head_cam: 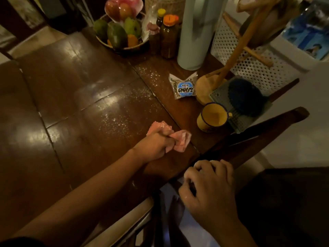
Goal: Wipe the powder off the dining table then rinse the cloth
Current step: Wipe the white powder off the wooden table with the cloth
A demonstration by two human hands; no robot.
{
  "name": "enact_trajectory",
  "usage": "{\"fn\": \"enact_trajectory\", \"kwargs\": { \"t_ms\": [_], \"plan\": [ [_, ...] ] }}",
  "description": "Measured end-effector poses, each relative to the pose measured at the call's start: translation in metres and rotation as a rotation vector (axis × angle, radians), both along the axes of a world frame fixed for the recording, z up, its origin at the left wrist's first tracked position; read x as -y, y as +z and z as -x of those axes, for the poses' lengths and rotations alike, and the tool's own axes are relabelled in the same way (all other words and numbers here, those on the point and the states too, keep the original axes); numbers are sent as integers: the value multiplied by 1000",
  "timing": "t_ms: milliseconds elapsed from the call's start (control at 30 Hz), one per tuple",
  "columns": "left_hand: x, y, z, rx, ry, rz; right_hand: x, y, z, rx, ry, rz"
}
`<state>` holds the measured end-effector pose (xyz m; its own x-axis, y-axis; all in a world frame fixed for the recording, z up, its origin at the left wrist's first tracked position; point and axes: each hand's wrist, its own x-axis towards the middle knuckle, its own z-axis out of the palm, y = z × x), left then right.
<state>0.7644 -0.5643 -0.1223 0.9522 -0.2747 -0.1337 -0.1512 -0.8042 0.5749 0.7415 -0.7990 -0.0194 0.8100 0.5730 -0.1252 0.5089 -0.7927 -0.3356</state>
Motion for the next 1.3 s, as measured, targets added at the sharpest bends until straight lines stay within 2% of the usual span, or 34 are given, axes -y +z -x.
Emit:
{"fn": "enact_trajectory", "kwargs": {
  "t_ms": [100,200,233,300,400,467,600,733,867,1067,1133,1233,1300],
  "plan": [
    [-9,0,28,32,330,67,-15,15,-16,-129,86,100],
    [-22,0,63,101,732,22,-54,15,-54,-579,219,116],
    [-30,-1,77,89,847,-23,-72,6,-67,-625,303,134],
    [-48,-1,97,34,994,-97,-106,-17,-89,-537,475,198],
    [-78,-2,109,-12,1008,-199,-137,-56,-108,-438,637,296],
    [-99,-7,113,-45,1010,-287,-141,-74,-117,-307,758,301],
    [-119,-25,132,-60,1082,-213,-135,-101,-134,-228,792,168],
    [-119,-30,131,-19,1119,-216,-160,-124,-150,-78,623,234],
    [-123,-32,133,-34,1124,-231,-214,-131,-184,-64,335,53],
    [-124,-34,128,-42,1152,-245,-291,-141,-260,23,152,23],
    [-123,-33,129,-49,1146,-243,-302,-138,-263,42,253,42],
    [-125,-32,128,-63,1140,-229,-291,-131,-258,41,607,66],
    [-124,-31,127,-71,1137,-227,-277,-130,-262,91,723,129]
  ]
}}
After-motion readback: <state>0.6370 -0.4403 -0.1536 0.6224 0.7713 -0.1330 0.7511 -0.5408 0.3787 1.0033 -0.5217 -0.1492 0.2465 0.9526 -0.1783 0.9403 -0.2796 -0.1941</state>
